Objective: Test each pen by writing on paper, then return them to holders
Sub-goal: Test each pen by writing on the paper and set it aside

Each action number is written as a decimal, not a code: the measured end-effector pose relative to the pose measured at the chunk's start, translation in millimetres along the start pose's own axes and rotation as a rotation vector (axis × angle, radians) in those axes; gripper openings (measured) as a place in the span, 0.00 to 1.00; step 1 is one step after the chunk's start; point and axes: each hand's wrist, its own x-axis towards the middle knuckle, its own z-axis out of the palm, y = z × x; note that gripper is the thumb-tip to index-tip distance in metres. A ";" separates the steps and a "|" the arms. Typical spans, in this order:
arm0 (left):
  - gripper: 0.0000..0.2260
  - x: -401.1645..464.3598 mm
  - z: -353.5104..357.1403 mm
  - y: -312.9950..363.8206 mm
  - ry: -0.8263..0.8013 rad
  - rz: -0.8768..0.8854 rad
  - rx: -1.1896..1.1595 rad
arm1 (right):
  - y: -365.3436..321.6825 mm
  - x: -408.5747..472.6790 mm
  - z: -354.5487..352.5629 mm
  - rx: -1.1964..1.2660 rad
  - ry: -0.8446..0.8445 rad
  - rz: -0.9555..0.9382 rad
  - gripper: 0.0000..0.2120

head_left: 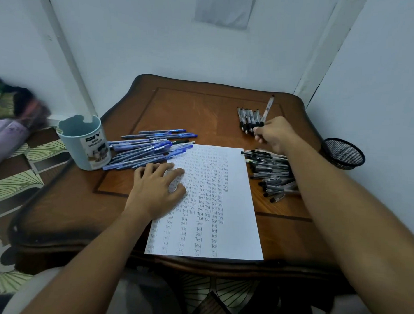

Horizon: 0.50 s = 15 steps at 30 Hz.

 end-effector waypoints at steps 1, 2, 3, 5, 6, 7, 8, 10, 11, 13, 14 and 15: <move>0.26 -0.1 -0.1 0.6 -0.001 0.001 0.002 | 2.3 10.5 -2.5 -0.043 0.050 -0.012 0.08; 0.25 0.1 0.0 0.6 -0.003 0.001 0.003 | 6.1 21.7 -4.0 -0.078 0.092 -0.014 0.08; 0.25 0.2 0.0 0.8 -0.003 0.001 0.004 | 9.9 30.0 -5.8 -0.109 0.124 -0.011 0.09; 0.24 0.0 0.2 0.5 -0.006 0.002 0.005 | 18.5 43.7 -7.6 -0.170 0.166 0.001 0.10; 0.24 0.0 0.2 0.6 -0.008 0.004 0.006 | 22.8 49.4 -8.9 -0.198 0.190 0.004 0.11; 0.24 -0.1 0.6 0.4 -0.007 0.004 0.005 | 25.7 52.9 -9.1 -0.224 0.210 0.007 0.11; 0.23 0.0 1.0 0.2 -0.003 0.006 0.000 | 28.6 56.9 -9.1 -0.245 0.226 0.013 0.11; 0.23 0.0 1.4 -0.1 0.004 0.011 -0.011 | 33.3 65.9 -7.8 -0.283 0.242 0.028 0.11; 0.23 0.1 1.3 0.0 0.005 0.014 -0.013 | 34.7 69.0 -7.2 -0.295 0.243 0.038 0.11; 0.23 0.6 1.2 -0.6 0.003 0.013 -0.015 | 35.9 72.8 -3.4 -0.310 0.245 0.055 0.08; 0.23 0.8 1.3 -1.0 0.002 0.011 -0.016 | 35.6 73.1 -1.0 -0.321 0.253 0.060 0.07; 0.23 0.7 1.0 -1.2 0.001 0.011 -0.013 | 34.0 71.4 1.6 -0.335 0.253 0.061 0.06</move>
